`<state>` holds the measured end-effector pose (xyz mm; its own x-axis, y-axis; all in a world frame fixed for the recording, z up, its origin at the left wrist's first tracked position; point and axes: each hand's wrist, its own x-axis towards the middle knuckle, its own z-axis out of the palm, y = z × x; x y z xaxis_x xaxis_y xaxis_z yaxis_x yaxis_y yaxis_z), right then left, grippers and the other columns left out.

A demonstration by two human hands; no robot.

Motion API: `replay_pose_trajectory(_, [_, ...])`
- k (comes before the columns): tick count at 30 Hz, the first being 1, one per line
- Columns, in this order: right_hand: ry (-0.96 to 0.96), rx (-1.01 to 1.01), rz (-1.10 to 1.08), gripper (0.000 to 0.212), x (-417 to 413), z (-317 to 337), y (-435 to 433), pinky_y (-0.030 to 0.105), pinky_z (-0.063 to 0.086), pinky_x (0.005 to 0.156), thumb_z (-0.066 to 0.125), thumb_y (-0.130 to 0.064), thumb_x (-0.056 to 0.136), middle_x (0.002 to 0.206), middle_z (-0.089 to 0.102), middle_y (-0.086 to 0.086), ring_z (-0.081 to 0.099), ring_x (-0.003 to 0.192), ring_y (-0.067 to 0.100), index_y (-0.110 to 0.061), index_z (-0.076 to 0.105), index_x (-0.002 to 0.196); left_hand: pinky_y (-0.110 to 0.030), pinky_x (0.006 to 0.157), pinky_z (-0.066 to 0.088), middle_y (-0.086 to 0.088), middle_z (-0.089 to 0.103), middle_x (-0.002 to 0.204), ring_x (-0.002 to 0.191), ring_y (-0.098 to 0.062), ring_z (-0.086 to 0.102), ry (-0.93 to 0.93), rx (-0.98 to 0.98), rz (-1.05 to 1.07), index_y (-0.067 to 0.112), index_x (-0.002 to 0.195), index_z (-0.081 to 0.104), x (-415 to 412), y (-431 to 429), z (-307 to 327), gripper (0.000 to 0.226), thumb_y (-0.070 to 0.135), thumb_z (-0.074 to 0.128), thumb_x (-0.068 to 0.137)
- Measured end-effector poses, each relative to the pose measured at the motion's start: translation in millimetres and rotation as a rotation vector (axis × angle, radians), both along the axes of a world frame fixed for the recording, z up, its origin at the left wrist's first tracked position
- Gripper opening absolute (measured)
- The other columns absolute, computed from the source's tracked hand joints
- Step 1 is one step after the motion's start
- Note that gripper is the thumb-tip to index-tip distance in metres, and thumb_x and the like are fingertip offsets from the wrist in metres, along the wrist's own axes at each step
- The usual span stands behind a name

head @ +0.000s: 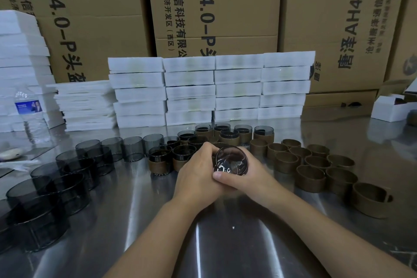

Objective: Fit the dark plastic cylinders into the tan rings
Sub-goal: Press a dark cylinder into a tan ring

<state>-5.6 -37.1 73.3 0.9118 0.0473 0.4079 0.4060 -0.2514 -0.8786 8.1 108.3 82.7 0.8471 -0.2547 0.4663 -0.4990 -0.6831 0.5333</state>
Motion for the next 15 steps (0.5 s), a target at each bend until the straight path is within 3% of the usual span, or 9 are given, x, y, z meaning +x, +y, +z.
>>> replay_pose_trajectory(8, [0.022,0.005,-0.009,0.063,-1.2,1.4,-0.2,0.012,0.047,0.078,0.08,-0.054,0.051,0.1,0.07,-0.015,0.064,0.094,-0.005,-0.028,0.062,0.106,-0.015,0.056,0.031,0.025,0.055,0.084,0.075,0.015,0.05,-0.013,-0.015,0.022,0.055,0.089,0.033,1.4,-1.7,-1.2,0.055,0.067,0.062,0.043])
replay_pose_trajectory(15, [0.014,-0.001,-0.002,0.069,0.3,1.2,0.1,0.014,0.047,0.081,0.078,-0.061,0.047,0.101,0.069,-0.018,0.064,0.097,-0.004,-0.032,0.061,0.107,-0.015,0.056,0.031,0.024,0.055,0.085,0.076,0.012,0.05,-0.056,-0.02,0.063,0.055,0.09,0.031,2.3,-0.9,-2.0,0.053,0.056,0.07,0.054])
